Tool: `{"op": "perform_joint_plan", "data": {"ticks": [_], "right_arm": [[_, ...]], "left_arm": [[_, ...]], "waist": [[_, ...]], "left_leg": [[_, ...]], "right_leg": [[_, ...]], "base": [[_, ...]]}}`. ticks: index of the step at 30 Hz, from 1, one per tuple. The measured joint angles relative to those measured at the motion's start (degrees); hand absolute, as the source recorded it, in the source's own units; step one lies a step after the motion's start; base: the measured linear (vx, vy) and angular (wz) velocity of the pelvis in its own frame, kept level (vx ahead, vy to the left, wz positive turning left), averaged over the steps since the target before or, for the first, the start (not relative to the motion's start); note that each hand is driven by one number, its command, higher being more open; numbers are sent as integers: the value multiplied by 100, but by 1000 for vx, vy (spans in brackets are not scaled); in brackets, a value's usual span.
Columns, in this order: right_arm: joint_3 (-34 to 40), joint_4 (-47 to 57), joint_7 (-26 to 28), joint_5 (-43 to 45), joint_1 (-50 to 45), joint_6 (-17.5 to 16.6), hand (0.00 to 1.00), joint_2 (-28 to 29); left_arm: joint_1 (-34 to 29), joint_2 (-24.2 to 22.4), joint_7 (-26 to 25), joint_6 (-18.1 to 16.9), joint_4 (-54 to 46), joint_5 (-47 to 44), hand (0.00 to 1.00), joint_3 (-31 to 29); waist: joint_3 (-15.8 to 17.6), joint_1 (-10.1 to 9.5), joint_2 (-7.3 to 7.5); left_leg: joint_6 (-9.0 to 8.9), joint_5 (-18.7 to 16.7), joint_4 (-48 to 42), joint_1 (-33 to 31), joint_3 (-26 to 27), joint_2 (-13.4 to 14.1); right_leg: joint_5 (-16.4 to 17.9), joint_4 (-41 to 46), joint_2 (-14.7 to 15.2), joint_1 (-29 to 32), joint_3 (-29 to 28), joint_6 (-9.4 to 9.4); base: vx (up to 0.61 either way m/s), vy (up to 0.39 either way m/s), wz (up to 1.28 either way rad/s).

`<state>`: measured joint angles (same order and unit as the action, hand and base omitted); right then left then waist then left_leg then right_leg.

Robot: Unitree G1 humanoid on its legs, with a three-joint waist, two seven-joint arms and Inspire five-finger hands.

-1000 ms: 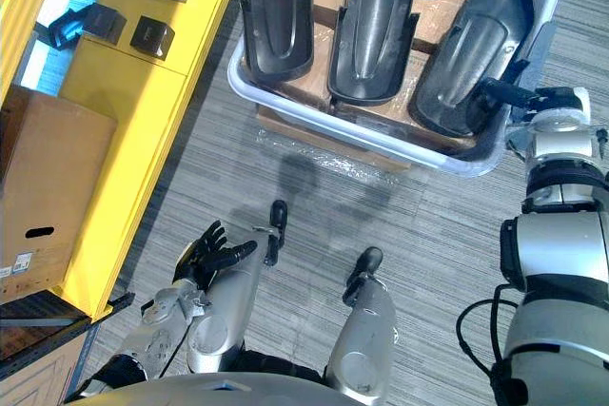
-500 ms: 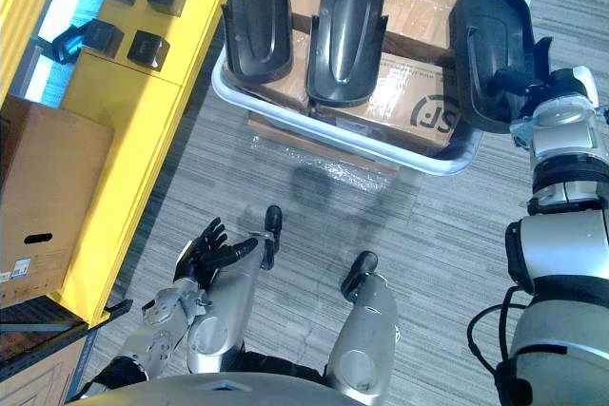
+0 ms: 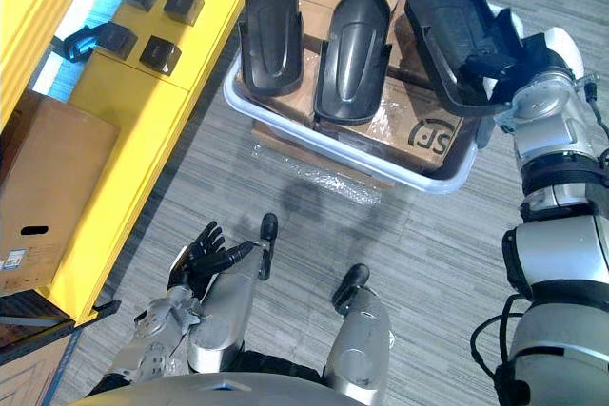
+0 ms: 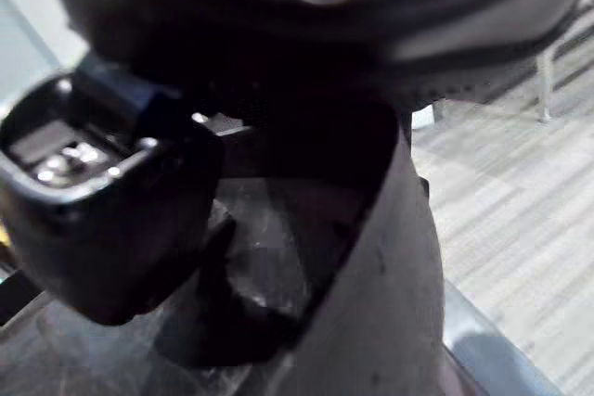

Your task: Walk over and take three plastic housings, then place them on the shelf

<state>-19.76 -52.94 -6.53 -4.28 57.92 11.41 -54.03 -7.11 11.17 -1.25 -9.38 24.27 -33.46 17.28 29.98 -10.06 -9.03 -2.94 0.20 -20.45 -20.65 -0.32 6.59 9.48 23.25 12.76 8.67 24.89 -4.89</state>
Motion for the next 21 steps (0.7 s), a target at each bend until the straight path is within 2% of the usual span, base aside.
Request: {"op": "perform_joint_plan", "data": {"ticks": [4, 9, 11, 12, 13, 17, 21], "right_arm": [[482, 548, -493, -254, -450, -77, 0, 363], [1433, 1532, -1495, -921, -1465, -185, 0, 1045], [1669, 2177, -1946, -1414, -1880, -349, 0, 1472], [1698, 2329, -2017, -1556, -1995, -399, 0, 1537], [1728, 2693, -2120, -1857, -2271, -523, 0, 1676], [1732, 3288, -2347, -2483, -2809, -919, 0, 2090], [1712, 3746, -2463, -2928, -3033, -1300, 0, 2547]], "left_arm": [[-183, 89, 28, 67, -538, -74, 100, -167], [-249, 103, 40, 243, -1783, -309, 100, -266], [-112, 99, 20, 463, -2333, -557, 100, -389], [-10, 86, 10, 535, -2393, -634, 100, -396], [178, 11, -40, 758, -2506, -741, 100, -412], [531, -175, -218, 1303, -2766, -1199, 100, -368], [985, -224, -364, 1598, -2847, -1569, 100, -304]], "waist": [[4, 90, 350], [-120, 157, 723], [-244, 284, 936], [-274, 301, 965], [-463, 392, 1028], [-968, 494, 1120], [-1254, 567, 1148]], "left_leg": [[-35, 50, 279, 334, 73, 13], [-42, 107, 692, 853, 198, -21], [-44, 225, 1049, 1051, 242, -63], [-42, 254, 1131, 1124, 258, -81], [-24, 319, 1336, 1230, 286, -137], [4, 352, 1639, 1587, 492, -211], [3, 353, 1841, 1901, 640, -206]], "right_leg": [[-55, -254, -20, -286, 5, 7], [-197, -765, -85, -800, 4, -53], [-274, -993, -95, -924, 20, -79], [-301, -1057, -94, -985, 28, -97], [-345, -1188, -93, -1058, 45, -150], [-552, -1575, -72, -1348, -10, -255], [-593, -1671, -74, -1520, -71, -283]], "base": [[54, -1, -4], [70, -2, -4], [63, -18, -1], [87, -21, 2], [91, -14, 2], [116, 14, -12], [80, -6, -19]]}}
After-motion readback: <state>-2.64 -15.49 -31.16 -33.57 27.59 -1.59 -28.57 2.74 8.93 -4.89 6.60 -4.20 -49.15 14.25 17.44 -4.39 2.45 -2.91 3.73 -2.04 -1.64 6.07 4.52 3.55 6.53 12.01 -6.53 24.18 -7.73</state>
